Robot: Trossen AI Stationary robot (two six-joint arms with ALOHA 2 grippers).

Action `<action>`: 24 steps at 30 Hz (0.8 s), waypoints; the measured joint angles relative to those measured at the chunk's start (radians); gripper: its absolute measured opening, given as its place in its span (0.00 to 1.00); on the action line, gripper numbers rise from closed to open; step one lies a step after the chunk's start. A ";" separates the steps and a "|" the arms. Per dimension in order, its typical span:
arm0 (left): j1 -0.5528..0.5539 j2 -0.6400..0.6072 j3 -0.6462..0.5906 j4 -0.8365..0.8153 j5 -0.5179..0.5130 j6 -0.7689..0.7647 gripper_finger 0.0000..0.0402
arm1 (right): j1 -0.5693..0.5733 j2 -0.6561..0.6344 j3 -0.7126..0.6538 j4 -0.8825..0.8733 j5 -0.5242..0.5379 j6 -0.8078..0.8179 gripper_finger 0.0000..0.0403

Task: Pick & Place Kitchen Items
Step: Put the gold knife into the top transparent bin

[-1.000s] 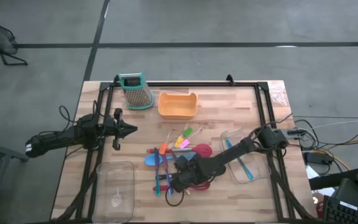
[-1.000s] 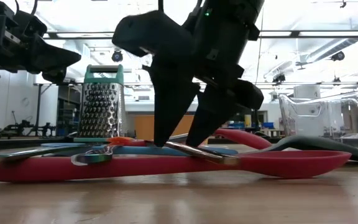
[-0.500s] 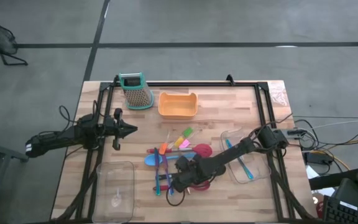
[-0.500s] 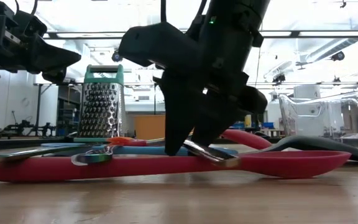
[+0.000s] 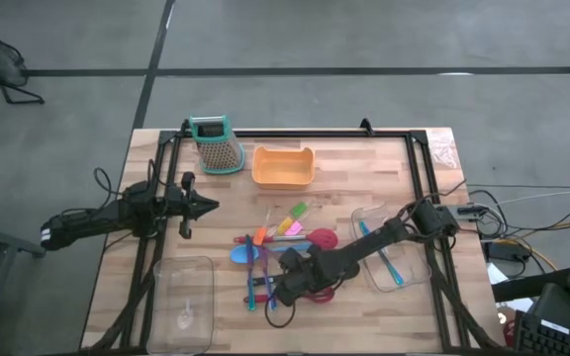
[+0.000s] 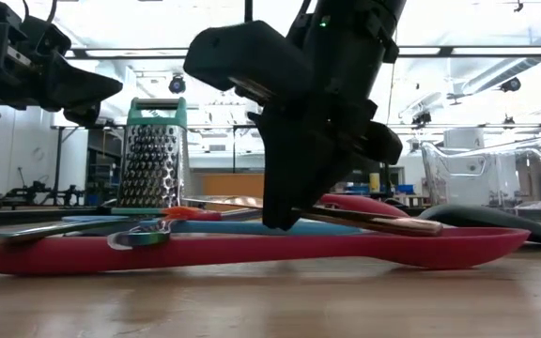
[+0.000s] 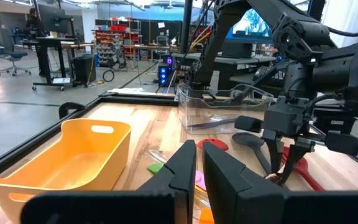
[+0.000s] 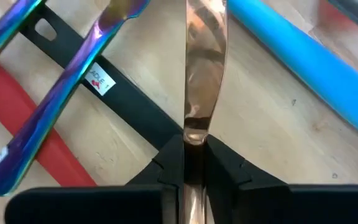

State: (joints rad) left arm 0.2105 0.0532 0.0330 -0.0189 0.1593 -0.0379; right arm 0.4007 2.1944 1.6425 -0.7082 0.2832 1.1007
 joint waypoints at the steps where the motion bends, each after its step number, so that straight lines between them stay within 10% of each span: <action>1: 0.000 0.000 0.000 0.000 0.000 0.000 0.09 | 0.000 0.000 0.002 0.001 0.000 -0.005 0.09; 24: 0.000 0.000 0.000 0.000 0.000 0.000 0.09 | 0.023 -0.046 0.350 -0.650 0.195 0.055 0.09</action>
State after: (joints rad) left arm 0.2104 0.0532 0.0330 -0.0189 0.1595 -0.0376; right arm 0.4233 2.1484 1.9929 -1.3577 0.4781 1.1557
